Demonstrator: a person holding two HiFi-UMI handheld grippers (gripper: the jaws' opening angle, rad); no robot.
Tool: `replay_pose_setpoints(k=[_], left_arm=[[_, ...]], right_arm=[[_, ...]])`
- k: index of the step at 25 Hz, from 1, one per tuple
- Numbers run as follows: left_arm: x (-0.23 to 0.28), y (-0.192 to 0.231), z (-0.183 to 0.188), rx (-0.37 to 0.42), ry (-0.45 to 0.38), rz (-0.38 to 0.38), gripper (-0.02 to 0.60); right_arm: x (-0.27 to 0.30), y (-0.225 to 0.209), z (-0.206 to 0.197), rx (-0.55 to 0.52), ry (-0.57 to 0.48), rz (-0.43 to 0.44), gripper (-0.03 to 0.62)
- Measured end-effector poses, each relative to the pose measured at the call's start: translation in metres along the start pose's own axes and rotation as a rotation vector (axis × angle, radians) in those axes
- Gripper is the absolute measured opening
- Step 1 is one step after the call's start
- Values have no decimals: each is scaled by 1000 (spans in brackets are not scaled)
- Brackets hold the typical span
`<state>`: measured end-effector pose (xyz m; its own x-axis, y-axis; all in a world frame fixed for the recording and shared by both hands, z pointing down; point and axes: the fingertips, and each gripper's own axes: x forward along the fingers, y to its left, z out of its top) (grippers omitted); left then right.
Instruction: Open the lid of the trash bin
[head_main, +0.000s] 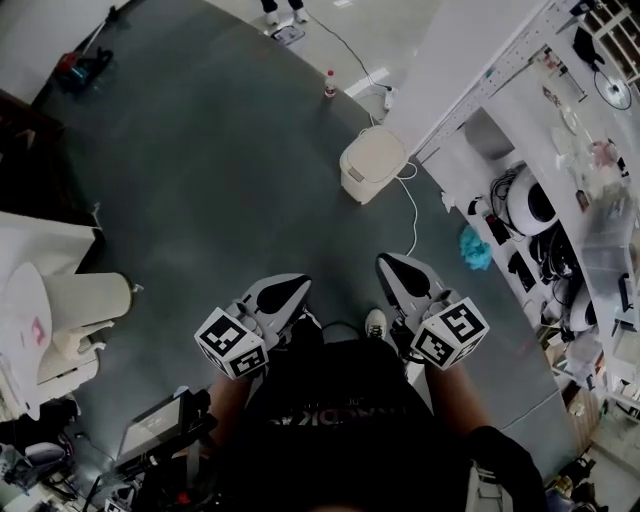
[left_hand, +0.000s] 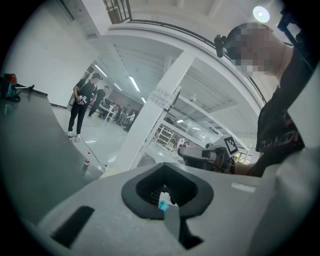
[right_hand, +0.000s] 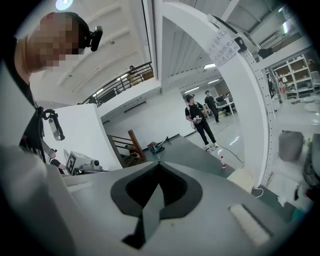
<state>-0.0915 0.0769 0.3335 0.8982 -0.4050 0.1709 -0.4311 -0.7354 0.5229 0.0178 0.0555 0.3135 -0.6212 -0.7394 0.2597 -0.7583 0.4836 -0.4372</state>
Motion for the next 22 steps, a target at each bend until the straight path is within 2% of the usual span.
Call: replay_pose_setpoints(k=[7,11,17,22], left_arm=[[-32,41,3,32,71,-63,0],[-29,54,2,25,95,-95,0],[-10,57,5,56,119,-117,0],[5,71,13,53,127,-89,1]], right_arm=[[50,1,-2,12,-52,-126,9],[61,-13,-5,10,-54,-183,9],[68,-50,-10,-63,6,-260,9],[101,-92,-15,-92,73,-274,9]])
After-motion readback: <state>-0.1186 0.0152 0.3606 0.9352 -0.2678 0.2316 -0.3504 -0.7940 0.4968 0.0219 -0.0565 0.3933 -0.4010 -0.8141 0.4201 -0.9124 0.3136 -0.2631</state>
